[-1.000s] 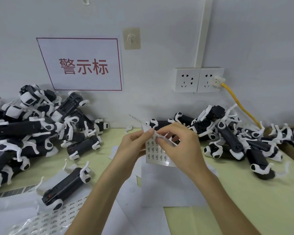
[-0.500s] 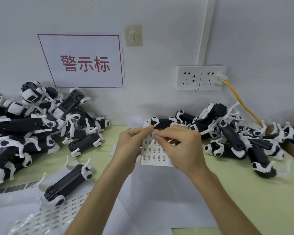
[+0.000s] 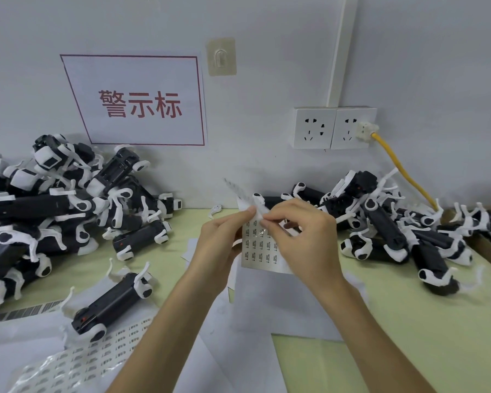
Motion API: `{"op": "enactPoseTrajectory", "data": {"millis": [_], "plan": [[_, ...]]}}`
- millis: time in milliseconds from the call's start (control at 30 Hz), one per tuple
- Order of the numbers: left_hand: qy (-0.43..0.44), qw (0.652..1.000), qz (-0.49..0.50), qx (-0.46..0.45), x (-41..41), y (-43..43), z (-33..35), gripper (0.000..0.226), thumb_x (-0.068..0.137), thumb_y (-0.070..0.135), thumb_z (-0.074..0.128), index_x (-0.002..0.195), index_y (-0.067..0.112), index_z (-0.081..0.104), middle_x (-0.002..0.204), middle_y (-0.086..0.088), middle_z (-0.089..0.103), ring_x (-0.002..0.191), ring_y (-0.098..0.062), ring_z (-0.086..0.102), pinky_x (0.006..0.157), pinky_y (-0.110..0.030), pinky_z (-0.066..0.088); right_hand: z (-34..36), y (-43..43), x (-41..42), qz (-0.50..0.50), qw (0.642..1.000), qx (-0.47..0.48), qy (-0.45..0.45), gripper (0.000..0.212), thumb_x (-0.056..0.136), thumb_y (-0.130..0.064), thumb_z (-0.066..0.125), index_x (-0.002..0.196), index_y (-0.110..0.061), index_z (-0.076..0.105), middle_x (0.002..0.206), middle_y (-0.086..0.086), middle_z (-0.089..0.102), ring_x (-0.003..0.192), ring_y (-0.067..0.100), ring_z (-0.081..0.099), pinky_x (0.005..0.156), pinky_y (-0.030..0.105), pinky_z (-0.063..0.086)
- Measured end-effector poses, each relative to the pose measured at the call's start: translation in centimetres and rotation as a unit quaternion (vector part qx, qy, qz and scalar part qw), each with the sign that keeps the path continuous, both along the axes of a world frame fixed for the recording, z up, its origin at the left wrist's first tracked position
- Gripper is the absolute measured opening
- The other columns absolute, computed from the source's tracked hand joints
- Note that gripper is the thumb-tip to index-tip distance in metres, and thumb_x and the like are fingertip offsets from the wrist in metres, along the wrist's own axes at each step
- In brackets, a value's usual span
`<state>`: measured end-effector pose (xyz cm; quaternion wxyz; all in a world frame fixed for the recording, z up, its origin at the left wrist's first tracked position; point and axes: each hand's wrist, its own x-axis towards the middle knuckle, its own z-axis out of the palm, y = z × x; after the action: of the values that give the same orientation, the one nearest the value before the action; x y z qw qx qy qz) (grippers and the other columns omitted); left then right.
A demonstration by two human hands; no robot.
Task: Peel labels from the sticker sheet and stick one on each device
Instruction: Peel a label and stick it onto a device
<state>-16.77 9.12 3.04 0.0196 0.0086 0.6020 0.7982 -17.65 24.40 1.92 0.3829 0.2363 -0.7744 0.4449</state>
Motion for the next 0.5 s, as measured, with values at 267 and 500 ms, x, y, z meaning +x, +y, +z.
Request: {"op": "enactPoseTrajectory", "data": {"millis": [267, 500], "plan": [[-0.012, 1.0, 0.008, 0.011, -0.03, -0.02, 0.14, 0.02, 0.095, 0.021, 0.068, 0.089, 0.006, 0.081, 0.09, -0.009, 0.074, 0.084, -0.019, 0.071, 0.084, -0.036, 0.057, -0.58, 0.02, 0.05, -0.025, 0.997, 0.012, 0.07, 0.005, 0.082, -0.003, 0.082, 0.083, -0.008, 0.08, 0.084, 0.001, 0.074, 0.076, 0.015, 0.069, 0.067, 0.032, 0.055], [-0.027, 0.999, -0.001, 0.02, -0.27, -0.18, -0.03, 0.026, 0.097, 0.022, 0.066, 0.093, -0.001, 0.078, 0.089, -0.014, 0.073, 0.08, -0.024, 0.072, 0.068, -0.03, 0.06, -0.41, 0.18, -0.08, -0.019, 0.995, 0.048, 0.084, 0.004, 0.085, -0.006, 0.078, 0.082, -0.009, 0.079, 0.086, -0.001, 0.074, 0.078, 0.017, 0.07, 0.066, 0.038, 0.056]]}}
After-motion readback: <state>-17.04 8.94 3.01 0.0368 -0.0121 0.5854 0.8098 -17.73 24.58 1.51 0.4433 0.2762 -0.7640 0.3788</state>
